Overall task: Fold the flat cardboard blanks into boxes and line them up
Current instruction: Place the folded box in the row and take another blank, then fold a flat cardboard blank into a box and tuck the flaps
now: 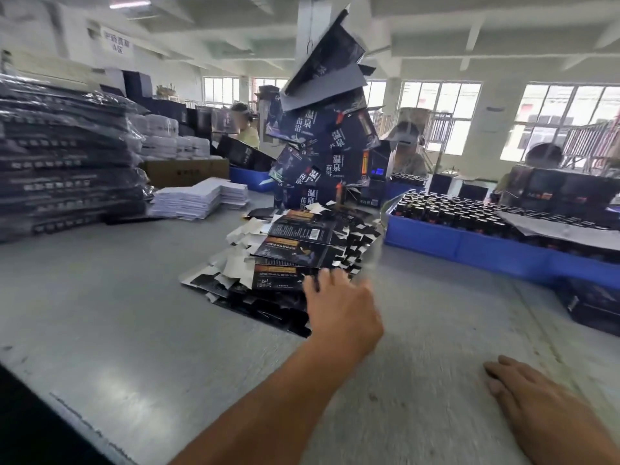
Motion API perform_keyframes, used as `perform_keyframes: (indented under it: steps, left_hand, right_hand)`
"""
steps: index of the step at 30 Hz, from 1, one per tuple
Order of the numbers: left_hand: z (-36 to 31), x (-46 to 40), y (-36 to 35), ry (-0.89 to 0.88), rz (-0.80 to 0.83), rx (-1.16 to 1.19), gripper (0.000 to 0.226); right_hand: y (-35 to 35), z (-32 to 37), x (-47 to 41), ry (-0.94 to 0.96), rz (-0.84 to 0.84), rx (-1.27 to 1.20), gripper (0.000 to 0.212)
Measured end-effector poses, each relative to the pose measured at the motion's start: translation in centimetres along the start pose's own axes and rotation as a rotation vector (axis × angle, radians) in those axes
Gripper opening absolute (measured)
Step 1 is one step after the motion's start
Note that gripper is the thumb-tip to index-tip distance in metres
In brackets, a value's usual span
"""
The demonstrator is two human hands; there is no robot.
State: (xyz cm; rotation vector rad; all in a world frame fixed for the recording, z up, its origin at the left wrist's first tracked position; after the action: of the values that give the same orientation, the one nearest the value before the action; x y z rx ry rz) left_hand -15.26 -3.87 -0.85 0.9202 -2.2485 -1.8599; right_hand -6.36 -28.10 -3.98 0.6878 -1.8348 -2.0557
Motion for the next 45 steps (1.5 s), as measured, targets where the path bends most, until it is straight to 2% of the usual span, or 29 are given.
perform_keyframes:
  steps: [3,6,8,12,15,17,21,23,25,27,31,36,40,45]
  left_hand:
    - [2.1,-0.4,-0.2,0.151,0.088,-0.060,0.064]
    - [1.2,0.4,-0.8,0.136,0.205,-0.134,0.062]
    - [-1.3,1.4,-1.1,-0.003,0.225,-0.115,0.052]
    - [-7.4,4.4,-1.8,-0.422,0.260,-0.009,0.044]
    - [-9.4,5.4,-2.3,-0.580,0.223,0.028,0.045]
    - [-9.3,4.9,-2.7,-0.554,0.184,0.027,0.056]
    - [-6.9,3.6,-4.3,-0.257,0.287,0.008,0.098]
    - [-6.2,3.3,-4.5,-0.180,0.319,0.007,0.106]
    - [-6.2,3.2,-4.4,-0.178,0.319,0.004,0.106]
    - [-6.2,3.1,-4.1,-0.197,0.306,0.045,0.103]
    - [-6.8,3.2,-3.1,-0.290,0.278,0.150,0.098]
    - [-8.1,3.9,-1.2,-0.481,0.109,0.148,0.103]
    - [-8.5,4.5,-0.2,-0.566,0.046,0.156,0.102]
    - [-8.6,4.9,0.7,-0.622,0.040,0.156,0.099]
  right_hand:
    - [0.6,0.3,0.6,0.011,-0.021,-0.007,0.046]
    - [0.7,0.3,0.9,0.005,-0.024,-0.015,0.046]
    - [0.7,0.1,1.0,0.004,-0.027,-0.025,0.045]
    - [0.6,-0.1,1.3,0.032,-0.040,-0.038,0.040]
    - [0.3,-0.3,1.3,0.057,-0.049,-0.026,0.038]
    - [0.2,-0.3,1.3,0.057,-0.054,-0.041,0.038]
    - [0.1,-0.4,1.4,0.068,-0.055,-0.070,0.039]
    - [0.2,-0.4,1.4,0.064,-0.049,-0.080,0.040]
    - [0.3,-0.3,1.5,0.057,-0.045,-0.102,0.039]
    - [0.6,-0.5,1.6,0.031,-0.062,-0.193,0.037]
    - [1.7,-1.8,1.5,-0.130,-0.186,-0.541,0.035]
    - [2.7,-3.4,2.0,-0.287,-0.282,-0.922,0.019]
    - [3.1,-3.5,2.3,-0.325,-0.217,-1.214,0.010]
    - [3.1,-3.6,2.5,-0.326,-0.148,-1.350,0.011]
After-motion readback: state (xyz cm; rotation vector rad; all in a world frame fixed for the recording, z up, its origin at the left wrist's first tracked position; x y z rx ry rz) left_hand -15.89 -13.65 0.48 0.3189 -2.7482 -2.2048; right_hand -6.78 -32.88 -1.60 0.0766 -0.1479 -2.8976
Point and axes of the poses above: each hand's wrist, its own x-axis away from the middle knuckle, its own y-axis out of the back of the hand, z = x × y, the point moved 5 cm from there along -x, towards the middle knuckle, and after that the axes turned 6 degrees about x, right-handed, at the moved point
